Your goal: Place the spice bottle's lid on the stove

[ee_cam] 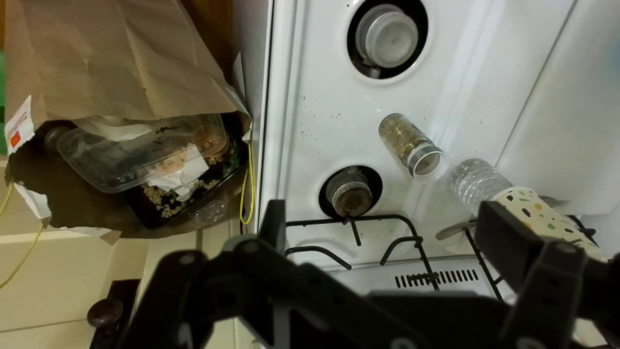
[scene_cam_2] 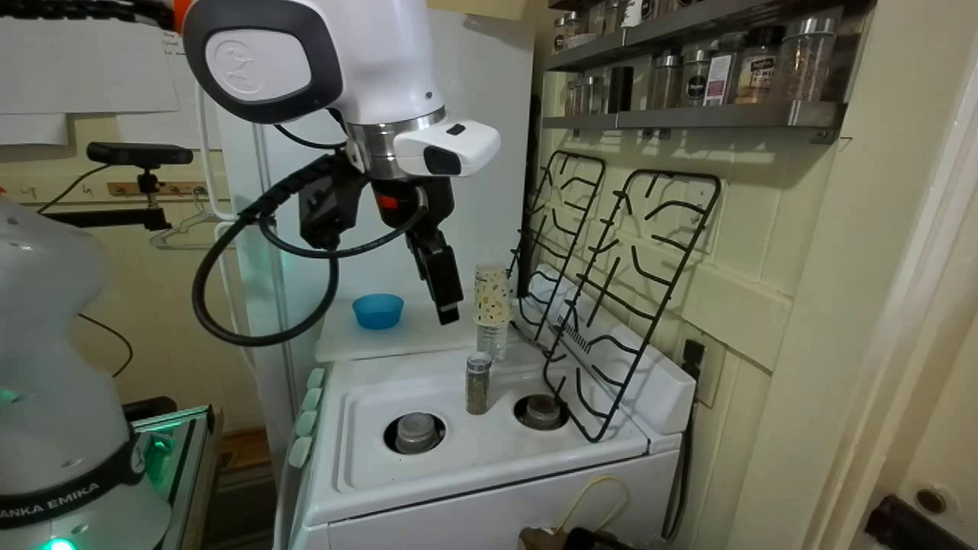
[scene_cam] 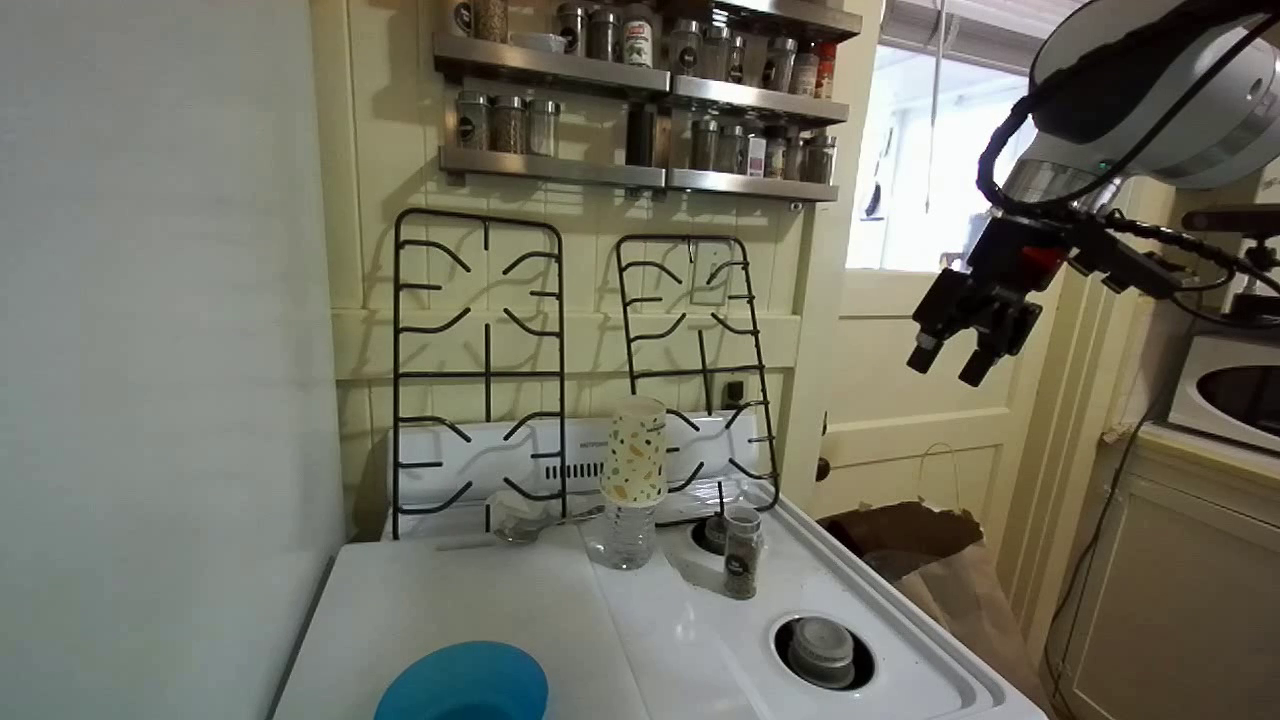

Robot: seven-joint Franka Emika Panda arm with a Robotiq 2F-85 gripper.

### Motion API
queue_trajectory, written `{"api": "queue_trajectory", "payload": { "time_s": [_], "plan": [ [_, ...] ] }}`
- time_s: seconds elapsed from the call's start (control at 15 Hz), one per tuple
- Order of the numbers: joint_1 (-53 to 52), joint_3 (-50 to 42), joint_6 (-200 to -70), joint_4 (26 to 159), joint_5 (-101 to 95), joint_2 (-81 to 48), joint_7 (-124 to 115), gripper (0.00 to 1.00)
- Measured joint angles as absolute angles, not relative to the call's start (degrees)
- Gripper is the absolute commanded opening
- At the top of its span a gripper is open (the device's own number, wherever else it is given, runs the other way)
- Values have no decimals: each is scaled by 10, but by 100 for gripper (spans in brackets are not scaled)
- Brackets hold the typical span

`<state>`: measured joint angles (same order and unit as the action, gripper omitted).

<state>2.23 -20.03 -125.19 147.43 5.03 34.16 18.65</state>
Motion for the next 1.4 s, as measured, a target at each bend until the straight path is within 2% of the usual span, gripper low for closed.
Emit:
{"api": "queue_trajectory", "payload": {
  "time_s": [0.93,1.4],
  "plan": [
    [23,-199,-1255,1467,98,329,152,100],
    [22,-163,-1297,1412,215,169,33,100]
  ]
}}
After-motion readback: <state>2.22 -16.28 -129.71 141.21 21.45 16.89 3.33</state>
